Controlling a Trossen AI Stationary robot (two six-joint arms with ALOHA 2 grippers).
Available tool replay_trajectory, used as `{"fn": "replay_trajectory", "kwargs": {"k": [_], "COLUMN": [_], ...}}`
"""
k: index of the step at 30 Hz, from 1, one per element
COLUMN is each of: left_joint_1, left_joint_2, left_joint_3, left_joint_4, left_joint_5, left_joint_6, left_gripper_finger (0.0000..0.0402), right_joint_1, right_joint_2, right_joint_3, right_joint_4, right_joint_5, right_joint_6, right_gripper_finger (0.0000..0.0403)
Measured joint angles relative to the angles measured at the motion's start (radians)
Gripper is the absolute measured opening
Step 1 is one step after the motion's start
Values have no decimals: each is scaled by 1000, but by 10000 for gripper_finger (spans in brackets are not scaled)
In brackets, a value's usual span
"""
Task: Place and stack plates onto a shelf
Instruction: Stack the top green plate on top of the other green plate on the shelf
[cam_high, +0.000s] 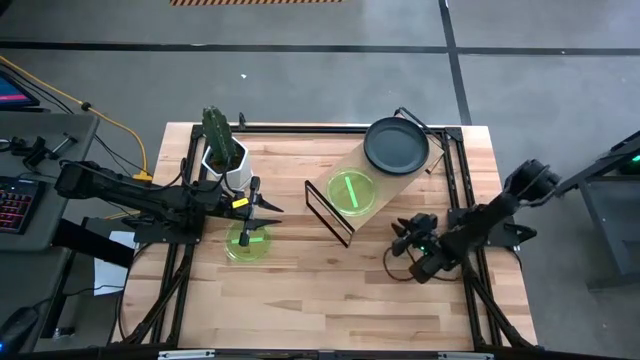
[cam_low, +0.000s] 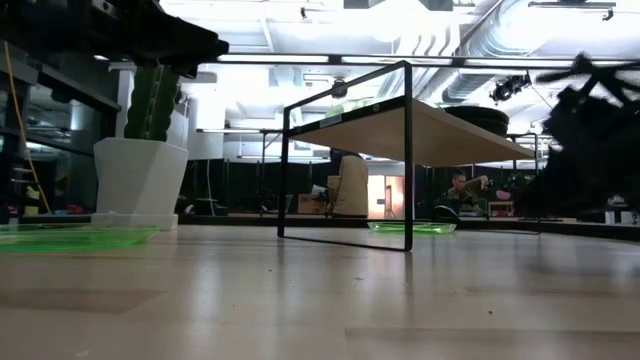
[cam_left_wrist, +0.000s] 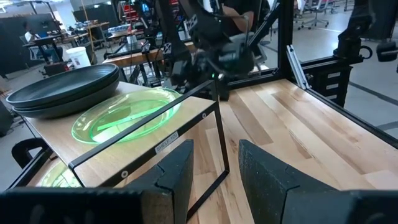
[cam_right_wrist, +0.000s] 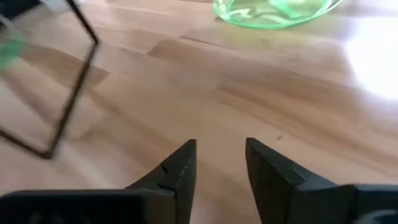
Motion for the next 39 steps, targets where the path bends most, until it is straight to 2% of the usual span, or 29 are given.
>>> {"fn": "replay_trajectory", "kwargs": {"k": [9,16,24,29,39], "left_joint_1": [0,0,0,0,0], "left_joint_2": [0,0,0,0,0], "left_joint_3": [0,0,0,0,0], "left_joint_4": [0,0,0,1,16], "left_joint_5": [0,0,0,0,0], "left_joint_6": [0,0,0,1,1], "left_gripper_finger": [115,115,115,115,115], "right_joint_1": [-149,-264,-384,-440,-497], "right_joint_2": [238,404,556,593,592], "right_joint_3": [0,0,11,32,37], "right_joint_4": [122,238,424,433,452], "right_joint_5": [177,309,408,453,434], "right_joint_6": [-86,-42,-62,-80,-167], "right_gripper_finger": [7,2,1,0,0]}}
